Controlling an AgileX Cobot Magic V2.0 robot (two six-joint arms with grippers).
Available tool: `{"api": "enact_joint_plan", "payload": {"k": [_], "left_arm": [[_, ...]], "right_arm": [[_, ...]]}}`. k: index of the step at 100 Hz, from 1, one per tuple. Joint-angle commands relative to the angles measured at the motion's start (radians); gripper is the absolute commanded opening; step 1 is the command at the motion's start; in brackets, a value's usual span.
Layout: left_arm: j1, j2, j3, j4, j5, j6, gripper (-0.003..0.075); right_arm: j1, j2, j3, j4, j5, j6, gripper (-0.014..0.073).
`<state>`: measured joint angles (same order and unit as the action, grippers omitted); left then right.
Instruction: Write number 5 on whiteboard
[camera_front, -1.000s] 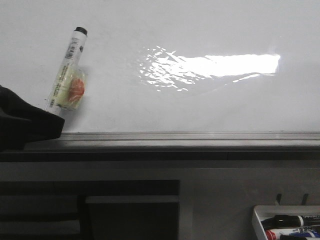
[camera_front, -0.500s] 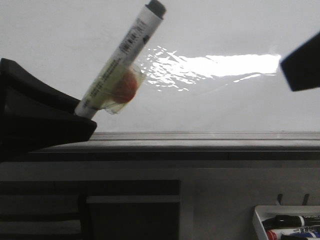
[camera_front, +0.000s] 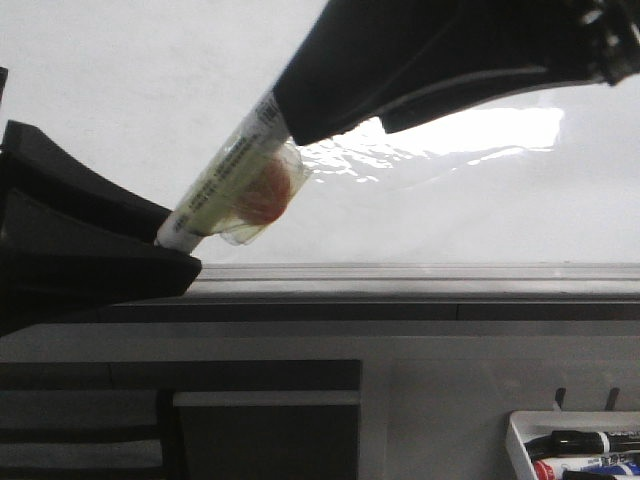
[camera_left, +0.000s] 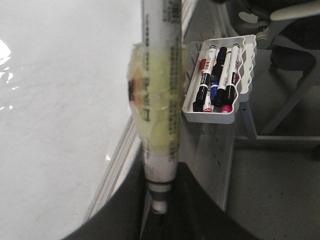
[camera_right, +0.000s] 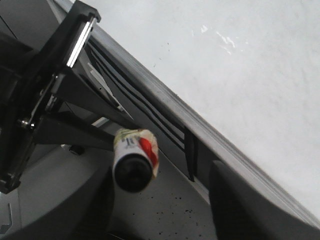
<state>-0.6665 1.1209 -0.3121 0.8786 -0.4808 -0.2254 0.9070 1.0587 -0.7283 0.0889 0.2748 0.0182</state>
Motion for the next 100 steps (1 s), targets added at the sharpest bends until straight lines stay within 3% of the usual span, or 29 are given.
{"api": "enact_joint_plan", "payload": {"k": [1,18,39,60,65,75,82,100], "left_arm": [[0.003,-0.018,-0.028,-0.023,-0.062,-0.006,-0.0020],[0.003,-0.018,-0.028,-0.023,-0.062,-0.006,-0.0020],[0.003,-0.018,-0.028,-0.021,-0.069,-0.006,-0.0020],[0.003,-0.018,-0.028,-0.019,-0.069,-0.006,0.0011],[0.003,-0.022,-0.028,-0.021,-0.069,-0.006,0.0080],[0.003,-0.035,-0.028,-0.062,-0.053,-0.041,0.0309],[0.003,-0.069,-0.028,-0.084,-0.018,-0.082,0.0420],[0.003,-0.227,-0.028,-0.084,0.121,-0.109,0.0398]], "right_arm": [[0.011,0.011,-0.054,0.026,-0.104,-0.010,0.0375],[0.011,0.052,-0.079,0.042,-0.122,-0.010,0.0243],[0.011,0.090,-0.083,0.079,-0.111,-0.008,-0.0067],[0.011,0.095,-0.083,0.086,-0.115,-0.008,-0.0064],[0.011,0.095,-0.083,0.086,-0.115,-0.008,-0.0064],[0.011,0.095,-0.083,0.086,-0.117,-0.008,-0.0064],[0.011,0.095,-0.083,0.086,-0.121,-0.008,-0.0064],[0.007,0.095,-0.083,0.084,-0.095,-0.008,-0.0063]]}}
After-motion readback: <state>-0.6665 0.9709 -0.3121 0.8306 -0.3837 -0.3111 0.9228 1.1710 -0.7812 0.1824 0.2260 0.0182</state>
